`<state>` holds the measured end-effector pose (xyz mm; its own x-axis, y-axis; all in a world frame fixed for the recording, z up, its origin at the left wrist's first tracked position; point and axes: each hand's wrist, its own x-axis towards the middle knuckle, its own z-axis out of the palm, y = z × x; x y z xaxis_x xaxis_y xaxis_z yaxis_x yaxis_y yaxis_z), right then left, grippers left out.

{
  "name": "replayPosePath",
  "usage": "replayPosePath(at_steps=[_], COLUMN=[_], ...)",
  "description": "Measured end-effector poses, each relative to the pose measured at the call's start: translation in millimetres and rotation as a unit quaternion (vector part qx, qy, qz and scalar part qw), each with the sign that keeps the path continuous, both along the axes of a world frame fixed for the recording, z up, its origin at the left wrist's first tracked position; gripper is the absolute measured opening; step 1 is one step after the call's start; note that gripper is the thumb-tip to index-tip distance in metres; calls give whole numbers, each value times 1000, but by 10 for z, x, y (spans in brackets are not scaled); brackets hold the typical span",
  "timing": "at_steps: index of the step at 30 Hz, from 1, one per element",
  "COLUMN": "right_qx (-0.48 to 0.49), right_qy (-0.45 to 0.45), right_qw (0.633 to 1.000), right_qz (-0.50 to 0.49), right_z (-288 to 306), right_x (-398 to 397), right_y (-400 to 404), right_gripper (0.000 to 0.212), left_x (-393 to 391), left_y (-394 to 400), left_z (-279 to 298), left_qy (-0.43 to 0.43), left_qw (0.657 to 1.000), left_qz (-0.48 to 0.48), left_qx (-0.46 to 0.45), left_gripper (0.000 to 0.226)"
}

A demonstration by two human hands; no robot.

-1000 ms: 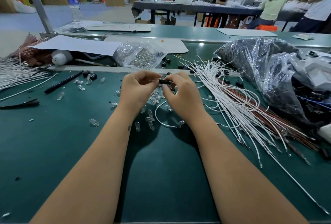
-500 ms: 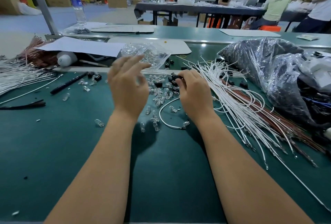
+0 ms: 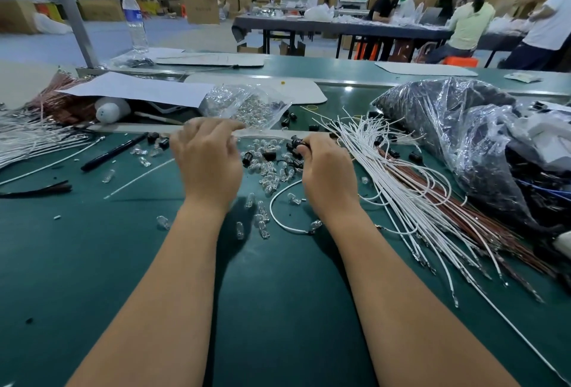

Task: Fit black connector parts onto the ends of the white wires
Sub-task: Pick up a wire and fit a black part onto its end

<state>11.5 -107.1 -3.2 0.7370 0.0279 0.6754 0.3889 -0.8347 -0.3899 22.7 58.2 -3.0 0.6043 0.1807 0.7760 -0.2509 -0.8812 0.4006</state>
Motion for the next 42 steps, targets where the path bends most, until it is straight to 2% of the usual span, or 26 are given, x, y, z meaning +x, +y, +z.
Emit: replayPosePath(at_steps=[2,4,6,9,11,16,19,22,25,30,37,42], right_qx=[10,9,-9,-21,-10,19,34,69,109,143,141,151], right_qy=[17,38,40,35,46,65,73,51,13,-17,-53,-23], right_qw=[999,999,999,999,999,996,994,993,991,987,985,984], right_qz=[25,37,20,-6,9,50,69,80,71,71,83,96], right_z=[-5,-11,-26,-36,-36,-55,-78,-71,-50,-29,-32,-47], right_x=[2,12,25,41,47,59,68,71,55,50,50,52], right_y=[3,-2,-21,-53,-46,-17,-16,-24,-41,-79,-72,-72], right_gripper=[17,18,18,17,18,19,16,16,10,6,4,5], left_x=[-9,8,46,79,94,81,33,40,56,61,32,3], left_y=[-158,-255,-240,-91,-43,-224,-311,-299,-270,-241,-222,-236], left_z=[9,8,-12,-57,-79,-50,-39,-36,-34,-17,2,38], left_qy=[-11,7,23,70,102,84,109,141,164,172,193,194], left_qw=[994,988,992,997,994,985,965,950,938,924,902,889], left_qz=[-92,-136,-92,23,37,-142,-232,-242,-238,-247,-281,-294], left_qx=[58,78,78,28,12,40,-50,-141,-192,-237,-264,-292], left_gripper=[23,18,19,21,23,16,11,9,8,10,16,17])
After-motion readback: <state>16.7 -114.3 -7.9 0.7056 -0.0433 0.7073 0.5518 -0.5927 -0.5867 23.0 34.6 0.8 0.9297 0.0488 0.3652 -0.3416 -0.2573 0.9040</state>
